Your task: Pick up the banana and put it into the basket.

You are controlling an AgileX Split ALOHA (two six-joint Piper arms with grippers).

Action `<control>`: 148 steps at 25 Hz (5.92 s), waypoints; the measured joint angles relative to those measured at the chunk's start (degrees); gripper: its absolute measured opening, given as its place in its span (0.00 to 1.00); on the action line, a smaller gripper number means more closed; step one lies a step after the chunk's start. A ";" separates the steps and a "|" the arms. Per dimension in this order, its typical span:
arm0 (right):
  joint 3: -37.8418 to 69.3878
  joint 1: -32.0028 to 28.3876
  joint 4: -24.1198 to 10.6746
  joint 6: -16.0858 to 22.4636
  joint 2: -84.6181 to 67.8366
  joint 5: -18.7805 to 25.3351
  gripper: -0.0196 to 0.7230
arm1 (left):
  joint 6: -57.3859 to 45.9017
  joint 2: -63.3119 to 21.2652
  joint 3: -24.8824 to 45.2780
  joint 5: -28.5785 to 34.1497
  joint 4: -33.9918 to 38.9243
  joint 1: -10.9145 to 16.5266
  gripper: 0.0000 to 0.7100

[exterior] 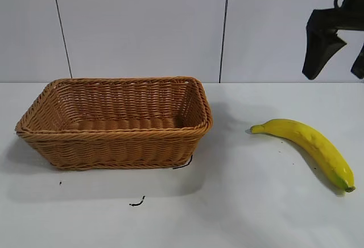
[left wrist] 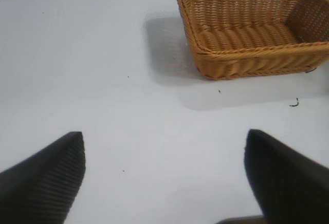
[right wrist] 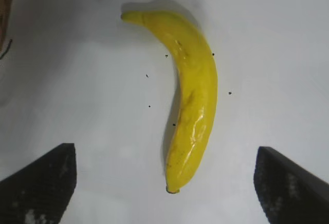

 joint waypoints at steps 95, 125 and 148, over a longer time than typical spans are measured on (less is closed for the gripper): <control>-39.65 29.42 -3.53 3.18 21.98 -1.81 0.42 | 0.00 0.00 0.00 0.00 0.00 0.00 0.89; -39.75 32.80 -3.19 -0.37 31.55 -10.05 0.46 | 0.00 0.00 0.00 0.00 0.00 0.00 0.89; -40.01 23.35 -6.38 12.34 24.65 2.57 0.95 | 0.00 0.00 0.00 0.00 0.00 0.00 0.89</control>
